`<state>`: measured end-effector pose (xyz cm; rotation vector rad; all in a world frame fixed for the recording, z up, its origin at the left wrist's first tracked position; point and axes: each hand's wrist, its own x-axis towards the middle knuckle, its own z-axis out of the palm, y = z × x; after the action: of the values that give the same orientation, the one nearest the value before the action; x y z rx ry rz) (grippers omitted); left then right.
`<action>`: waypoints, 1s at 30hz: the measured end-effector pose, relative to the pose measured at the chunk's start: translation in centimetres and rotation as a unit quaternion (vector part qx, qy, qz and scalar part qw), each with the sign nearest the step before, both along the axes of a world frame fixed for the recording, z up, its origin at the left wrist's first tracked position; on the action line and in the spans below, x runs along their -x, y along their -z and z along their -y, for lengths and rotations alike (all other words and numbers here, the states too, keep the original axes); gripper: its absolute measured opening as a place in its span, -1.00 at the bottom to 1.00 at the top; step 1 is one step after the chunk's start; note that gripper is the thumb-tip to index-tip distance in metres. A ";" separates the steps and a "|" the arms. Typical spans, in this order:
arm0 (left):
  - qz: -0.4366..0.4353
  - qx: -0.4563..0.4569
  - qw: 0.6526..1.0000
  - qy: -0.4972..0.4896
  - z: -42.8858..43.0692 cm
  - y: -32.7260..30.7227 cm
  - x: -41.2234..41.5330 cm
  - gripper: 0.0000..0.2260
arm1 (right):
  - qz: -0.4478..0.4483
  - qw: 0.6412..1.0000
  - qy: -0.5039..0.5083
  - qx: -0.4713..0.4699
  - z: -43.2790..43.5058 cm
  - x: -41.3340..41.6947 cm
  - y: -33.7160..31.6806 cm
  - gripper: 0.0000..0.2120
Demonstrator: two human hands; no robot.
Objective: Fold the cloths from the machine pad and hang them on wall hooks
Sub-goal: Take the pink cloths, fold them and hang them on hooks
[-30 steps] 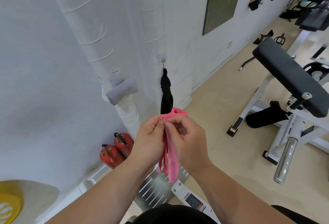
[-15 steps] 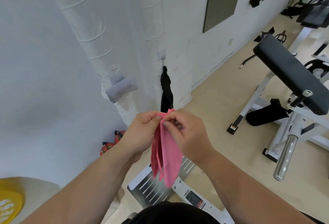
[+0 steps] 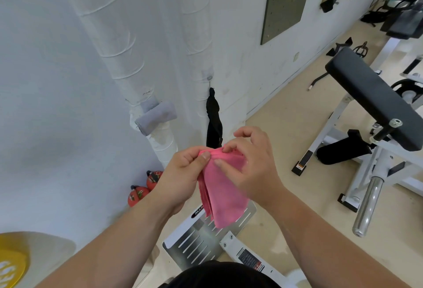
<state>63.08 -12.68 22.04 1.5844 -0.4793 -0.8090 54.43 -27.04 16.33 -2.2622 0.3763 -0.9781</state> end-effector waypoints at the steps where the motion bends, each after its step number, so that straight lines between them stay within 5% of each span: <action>1: 0.028 -0.009 1.000 0.000 0.0 0.2 -0.5 -0.77 | -0.025 0.999 -0.020 -0.023 0.5 0.3 0.1 -0.83; 6: 0.212 -0.037 0.976 0.020 0.0 0.8 -3.3 -0.77 | -0.164 0.980 -0.096 -0.050 3.2 1.1 0.6 -0.79; 10: 0.249 -0.038 0.967 0.031 0.1 0.8 -4.6 -0.78 | -0.240 0.952 -0.176 -0.075 4.5 0.9 0.4 -0.80; 16: 0.303 -0.103 0.945 0.068 -0.7 2.1 -6.4 -0.79 | -0.182 0.963 -0.195 -0.035 5.7 1.0 -2.6 -0.76; 19: 0.280 -0.091 0.953 0.067 -0.7 2.6 -6.4 -0.78 | -0.171 0.966 -0.190 -0.040 5.7 0.9 -3.3 -0.74; 24: 0.199 -0.029 0.978 0.050 -0.2 1.8 -6.3 -0.79 | -0.102 0.938 -0.199 -0.264 5.2 0.5 -3.5 -0.80; 27: 0.092 0.017 0.988 0.120 -0.1 -0.3 -6.8 -0.78 | -0.058 0.909 -0.213 -0.355 5.1 0.3 -4.0 -0.73; 30: 0.037 0.011 0.970 0.239 0.6 -2.9 -7.8 -0.53 | -0.051 0.903 -0.227 -0.361 4.7 0.1 -4.9 -0.61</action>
<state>70.90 -13.32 24.92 1.5005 -0.9440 -1.1020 54.32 -31.74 21.20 -1.6035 0.1904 -0.3784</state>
